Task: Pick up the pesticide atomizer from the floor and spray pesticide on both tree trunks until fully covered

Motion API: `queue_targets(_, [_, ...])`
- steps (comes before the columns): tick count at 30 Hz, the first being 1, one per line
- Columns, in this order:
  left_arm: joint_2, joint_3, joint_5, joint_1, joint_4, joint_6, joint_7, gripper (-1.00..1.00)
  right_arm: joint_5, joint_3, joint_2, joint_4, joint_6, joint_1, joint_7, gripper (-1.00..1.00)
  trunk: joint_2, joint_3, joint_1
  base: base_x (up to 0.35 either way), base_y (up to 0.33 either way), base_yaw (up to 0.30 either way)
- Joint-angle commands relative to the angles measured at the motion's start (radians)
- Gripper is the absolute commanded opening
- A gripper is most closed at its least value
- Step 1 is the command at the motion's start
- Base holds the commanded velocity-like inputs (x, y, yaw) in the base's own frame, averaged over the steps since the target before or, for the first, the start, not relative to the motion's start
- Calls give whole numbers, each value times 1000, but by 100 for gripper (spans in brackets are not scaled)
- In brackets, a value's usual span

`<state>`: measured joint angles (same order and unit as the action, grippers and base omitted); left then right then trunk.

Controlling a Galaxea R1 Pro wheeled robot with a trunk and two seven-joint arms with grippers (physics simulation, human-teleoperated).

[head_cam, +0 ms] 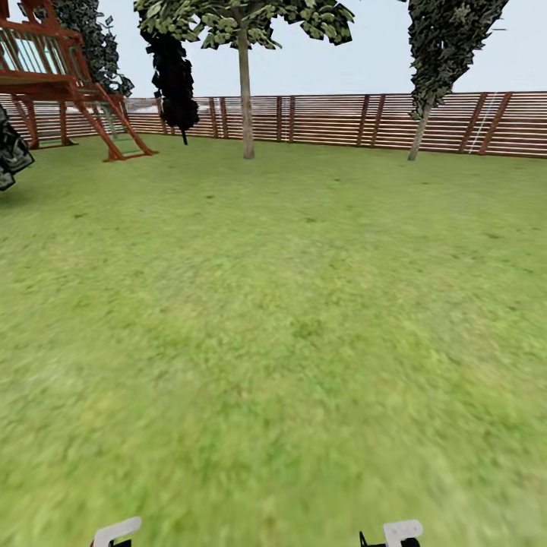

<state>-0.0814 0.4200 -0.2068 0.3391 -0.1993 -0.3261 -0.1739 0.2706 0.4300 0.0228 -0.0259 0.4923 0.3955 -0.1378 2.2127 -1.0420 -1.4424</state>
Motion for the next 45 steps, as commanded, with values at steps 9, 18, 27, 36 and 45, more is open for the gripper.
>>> queue_targets(9, [0, 5, -13, 1, 1, -3, -3, -100, 7, 9, -1, -1, 2, 0, -3, 100, 0, -1, 0, 340, 0, 0])
queue_targets(18, [0, 5, -14, 1, 1, -3, -2, -100, 7, 9, 0, 0, 2, 0, -3, 100, 0, -1, 0, 340, 0, 0])
queue_targets(27, [-1, 6, -14, 1, 1, -3, -2, -100, 7, 9, 0, 0, 2, 0, -3, 100, 0, -1, 0, 340, 0, 0])
queue_targets(36, [-1, 5, -14, 1, 1, -2, -1, -100, 7, 9, 0, 0, 2, 0, -3, 100, 0, -1, 0, 340, 0, 0])
queue_targets(45, [-1, 5, -16, 1, 0, -2, -1, -100, 7, 9, 0, 0, 2, 0, -3, 100, 0, -1, 0, 340, 0, 0])
